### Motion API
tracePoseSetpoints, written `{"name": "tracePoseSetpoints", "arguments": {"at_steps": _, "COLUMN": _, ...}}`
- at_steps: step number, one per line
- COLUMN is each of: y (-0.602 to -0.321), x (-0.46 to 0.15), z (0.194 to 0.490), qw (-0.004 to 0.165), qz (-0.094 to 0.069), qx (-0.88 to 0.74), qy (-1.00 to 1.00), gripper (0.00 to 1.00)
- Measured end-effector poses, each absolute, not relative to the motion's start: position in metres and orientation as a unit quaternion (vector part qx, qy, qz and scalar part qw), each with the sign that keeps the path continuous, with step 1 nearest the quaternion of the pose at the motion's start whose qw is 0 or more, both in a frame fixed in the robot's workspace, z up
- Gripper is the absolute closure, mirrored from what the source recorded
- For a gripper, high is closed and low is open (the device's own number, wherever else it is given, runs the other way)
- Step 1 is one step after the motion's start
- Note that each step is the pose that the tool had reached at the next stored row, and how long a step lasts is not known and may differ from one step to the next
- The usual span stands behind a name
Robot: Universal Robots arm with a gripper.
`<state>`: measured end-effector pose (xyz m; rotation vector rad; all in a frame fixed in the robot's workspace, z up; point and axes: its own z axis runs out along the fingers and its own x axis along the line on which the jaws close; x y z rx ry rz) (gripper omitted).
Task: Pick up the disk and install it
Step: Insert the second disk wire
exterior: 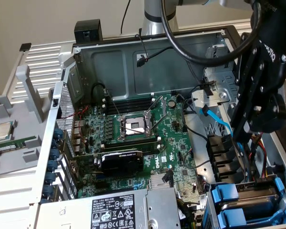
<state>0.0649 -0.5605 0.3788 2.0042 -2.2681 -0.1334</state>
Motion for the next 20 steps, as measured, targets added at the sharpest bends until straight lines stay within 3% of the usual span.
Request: {"name": "tracePoseSetpoints", "arguments": {"at_steps": 20, "y": -0.5649, "x": 0.0649, "z": 0.3788, "qw": 0.046, "qz": -0.055, "qx": 0.648, "qy": -0.758, "gripper": 0.69}}
